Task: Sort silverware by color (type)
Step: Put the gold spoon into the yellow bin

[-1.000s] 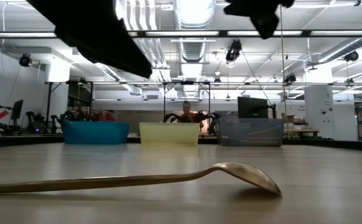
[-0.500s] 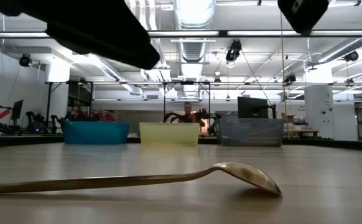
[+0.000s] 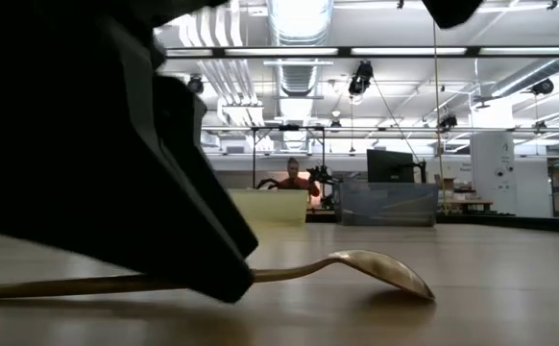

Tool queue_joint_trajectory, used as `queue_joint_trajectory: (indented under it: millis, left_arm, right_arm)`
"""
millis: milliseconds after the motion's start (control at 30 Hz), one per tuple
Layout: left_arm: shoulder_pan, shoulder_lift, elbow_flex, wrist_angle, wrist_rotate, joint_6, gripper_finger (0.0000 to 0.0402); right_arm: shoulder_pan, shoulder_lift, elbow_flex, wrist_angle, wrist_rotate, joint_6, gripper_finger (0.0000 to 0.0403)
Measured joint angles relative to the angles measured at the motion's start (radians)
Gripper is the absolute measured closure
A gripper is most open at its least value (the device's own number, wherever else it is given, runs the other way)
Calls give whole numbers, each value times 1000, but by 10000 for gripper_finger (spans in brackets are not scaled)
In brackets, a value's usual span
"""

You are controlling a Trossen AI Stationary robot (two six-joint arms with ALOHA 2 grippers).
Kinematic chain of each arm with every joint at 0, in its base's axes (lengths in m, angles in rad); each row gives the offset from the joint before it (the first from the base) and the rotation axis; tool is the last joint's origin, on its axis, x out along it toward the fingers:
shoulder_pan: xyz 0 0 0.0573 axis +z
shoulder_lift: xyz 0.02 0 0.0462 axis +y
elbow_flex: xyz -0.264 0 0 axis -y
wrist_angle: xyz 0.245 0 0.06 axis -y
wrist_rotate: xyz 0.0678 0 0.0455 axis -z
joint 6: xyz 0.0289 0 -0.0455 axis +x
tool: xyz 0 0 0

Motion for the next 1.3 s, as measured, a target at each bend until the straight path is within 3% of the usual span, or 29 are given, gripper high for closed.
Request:
queue_joint_trajectory:
  millis: [433,800,933,1133,1300]
  left_arm:
    - [9,27,-11,-16,-26,-10,235]
    - [22,25,-80,-24,-42,-107,244]
    - [22,25,-88,-29,-44,-119,283]
    - [22,24,-89,-40,-41,-141,389]
    - [22,-4,-92,-78,-53,-177,395]
  right_arm:
    - [0,65,134,-31,-1,-115,323]
    - [0,67,149,-48,-1,-130,323]
    - [0,67,146,-52,-1,-130,323]
    - [5,67,146,-67,-2,-137,323]
    - [9,60,145,-74,-7,-197,323]
